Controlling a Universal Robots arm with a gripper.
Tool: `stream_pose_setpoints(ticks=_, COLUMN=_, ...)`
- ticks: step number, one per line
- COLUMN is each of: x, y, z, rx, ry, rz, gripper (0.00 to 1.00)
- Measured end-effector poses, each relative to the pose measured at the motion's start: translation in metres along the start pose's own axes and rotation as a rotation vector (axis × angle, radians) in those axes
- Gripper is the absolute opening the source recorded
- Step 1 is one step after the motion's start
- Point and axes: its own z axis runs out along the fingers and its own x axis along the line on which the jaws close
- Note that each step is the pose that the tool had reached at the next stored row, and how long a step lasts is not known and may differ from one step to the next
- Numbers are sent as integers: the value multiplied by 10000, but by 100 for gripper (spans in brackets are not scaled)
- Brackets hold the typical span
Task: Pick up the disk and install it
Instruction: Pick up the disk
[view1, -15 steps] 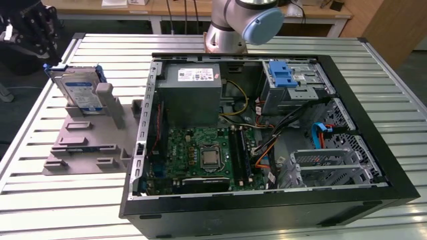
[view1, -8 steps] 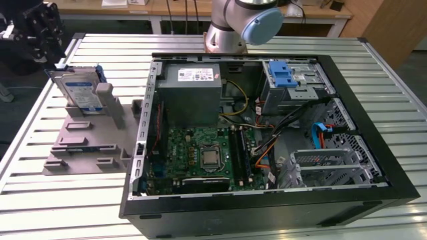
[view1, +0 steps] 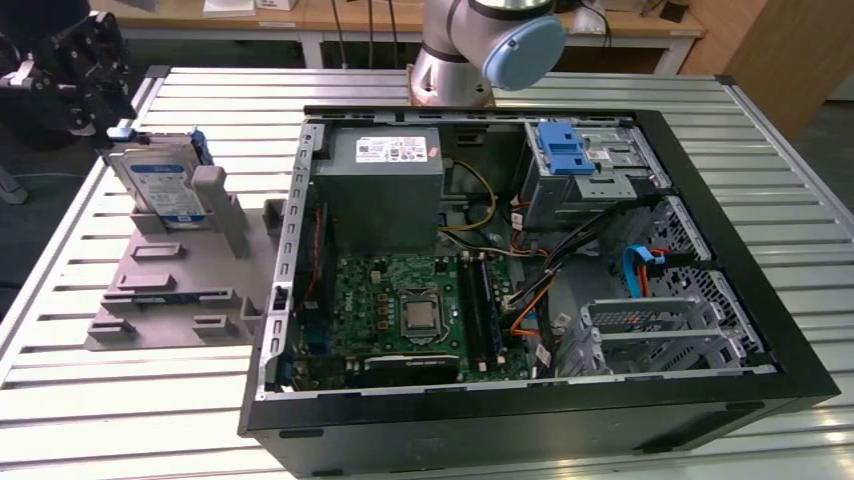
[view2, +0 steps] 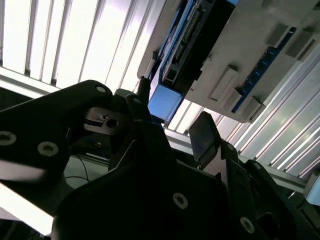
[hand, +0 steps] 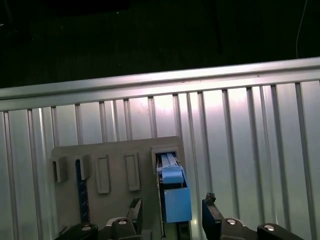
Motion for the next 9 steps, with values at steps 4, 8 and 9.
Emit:
stream_pose_setpoints(ticks=4, x=-2, y=8, z=62, rx=0, ry=-2, rz=-15, gripper=58)
stream_pose_setpoints(ticks=8, x=-4, y=24, z=131, rx=-1, ry=-2, rz=-14, gripper=58)
stream_pose_setpoints(ticks=9, x=-4, y=33, z=143, rx=-2, ry=-1, rz=-15, gripper=58)
